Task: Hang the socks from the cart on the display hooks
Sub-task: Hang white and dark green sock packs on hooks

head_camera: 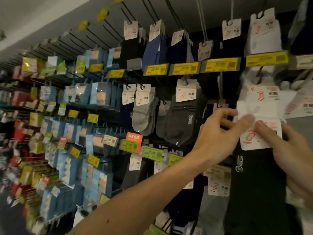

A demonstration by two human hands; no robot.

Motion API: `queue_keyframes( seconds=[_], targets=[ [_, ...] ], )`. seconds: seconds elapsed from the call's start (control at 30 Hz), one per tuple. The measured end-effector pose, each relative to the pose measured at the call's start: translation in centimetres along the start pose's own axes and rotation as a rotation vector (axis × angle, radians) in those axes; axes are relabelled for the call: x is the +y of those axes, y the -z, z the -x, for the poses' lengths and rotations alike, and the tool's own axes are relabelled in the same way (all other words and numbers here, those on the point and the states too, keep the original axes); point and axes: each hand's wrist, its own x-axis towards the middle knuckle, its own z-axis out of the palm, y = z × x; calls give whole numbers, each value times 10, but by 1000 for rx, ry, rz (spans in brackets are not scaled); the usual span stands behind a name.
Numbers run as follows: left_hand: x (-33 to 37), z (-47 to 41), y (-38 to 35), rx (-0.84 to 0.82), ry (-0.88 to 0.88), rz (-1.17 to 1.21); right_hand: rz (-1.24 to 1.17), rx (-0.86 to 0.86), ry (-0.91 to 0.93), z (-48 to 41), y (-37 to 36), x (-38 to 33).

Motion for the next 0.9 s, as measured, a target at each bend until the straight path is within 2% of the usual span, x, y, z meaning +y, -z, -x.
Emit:
queue_keyframes(
  seconds=[0.33,0.5,0.67,0.9],
  targets=[
    [-72,28,192,-38,95,47,117,-81,-47,19,-194,61],
    [-102,22,257,-46,185,71,196,-110,-13,13,-255,74],
    [-119,0,290,-82,195,89,268,-58,17,1,-283,79],
    [-106,-61,290,-135,28,44,382,2,169,-45,-291,55]
  ],
)
